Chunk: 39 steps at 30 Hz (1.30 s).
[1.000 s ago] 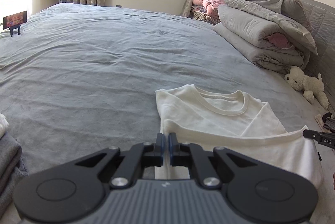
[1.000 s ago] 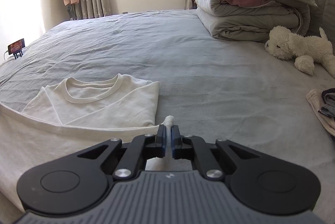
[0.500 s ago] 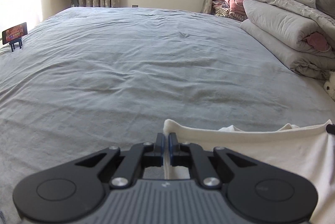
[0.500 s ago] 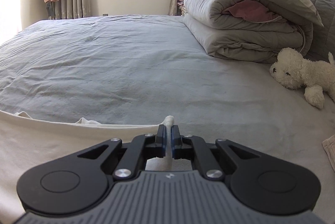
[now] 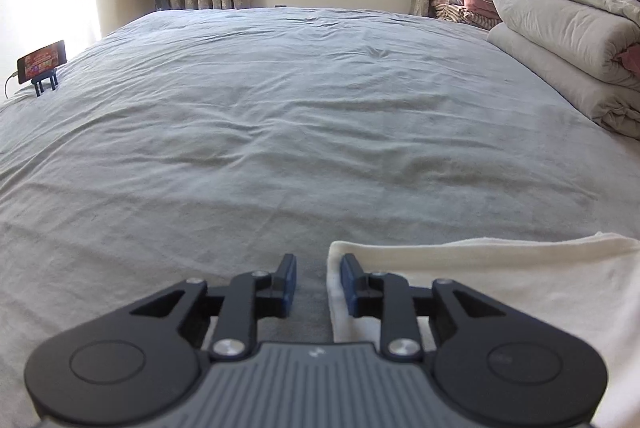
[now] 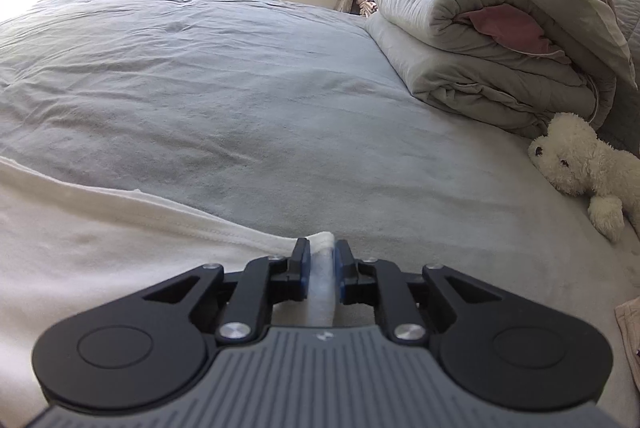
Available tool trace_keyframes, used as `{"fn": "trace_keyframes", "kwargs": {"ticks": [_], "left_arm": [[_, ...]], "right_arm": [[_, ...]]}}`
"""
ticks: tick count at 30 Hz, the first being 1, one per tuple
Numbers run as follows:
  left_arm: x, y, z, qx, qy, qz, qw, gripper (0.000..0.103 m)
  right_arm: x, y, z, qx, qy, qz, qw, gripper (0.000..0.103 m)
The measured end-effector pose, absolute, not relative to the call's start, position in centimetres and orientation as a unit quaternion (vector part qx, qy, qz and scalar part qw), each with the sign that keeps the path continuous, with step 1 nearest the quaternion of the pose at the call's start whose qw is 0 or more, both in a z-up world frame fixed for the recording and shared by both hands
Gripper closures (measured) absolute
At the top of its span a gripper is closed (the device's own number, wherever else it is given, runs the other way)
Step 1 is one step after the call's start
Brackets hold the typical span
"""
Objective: Fold clothes
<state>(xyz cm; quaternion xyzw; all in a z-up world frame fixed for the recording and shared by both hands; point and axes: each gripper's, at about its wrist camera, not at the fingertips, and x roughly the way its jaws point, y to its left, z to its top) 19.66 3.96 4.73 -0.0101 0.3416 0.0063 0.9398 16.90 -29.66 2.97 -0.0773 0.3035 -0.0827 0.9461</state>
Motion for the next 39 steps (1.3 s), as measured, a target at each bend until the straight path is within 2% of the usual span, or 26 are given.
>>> {"fn": "trace_keyframes", "kwargs": {"ticks": [1,2,8,12,15,20,23,31,39], "left_arm": [[19.2,4.3,5.7,-0.010,0.333,0.014,0.943,0.073],[18.5,4.7,6.8,-0.005,0.324,0.019,0.946,0.074],[12.2,5.1,11.3,-0.031,0.316,-0.028,0.948,0.072],[6.5,2.8,10.3,-0.054,0.334,-0.096,0.936,0.069],[5.0,2.1,8.3,-0.078,0.335,-0.120,0.931,0.069],[5.3,0.9,4.4,-0.064,0.361,-0.128,0.922,0.069],[5.0,0.4,3.0,-0.027,0.368,-0.125,0.921,0.069],[4.8,0.6,3.0,-0.010,0.364,-0.111,0.925,0.070],[6.1,-2.4,3.4,-0.022,0.324,-0.179,0.929,0.065]], "right_arm": [[16.2,-29.8,4.0,-0.069,0.294,-0.082,0.950,0.063],[15.2,-29.9,5.1,-0.053,0.285,-0.076,0.954,0.060],[8.2,-27.8,8.0,0.006,0.312,0.006,0.950,0.060],[4.5,-25.5,7.8,0.038,0.341,0.054,0.938,0.060],[3.7,-23.6,7.0,0.040,0.335,0.069,0.939,0.060],[4.6,-22.5,4.4,0.055,0.363,0.089,0.926,0.061],[4.3,-21.4,2.9,0.007,0.382,0.100,0.918,0.062],[4.0,-20.6,2.3,-0.019,0.375,0.092,0.922,0.060],[4.0,-19.9,2.2,-0.023,0.367,0.081,0.926,0.060]]}}
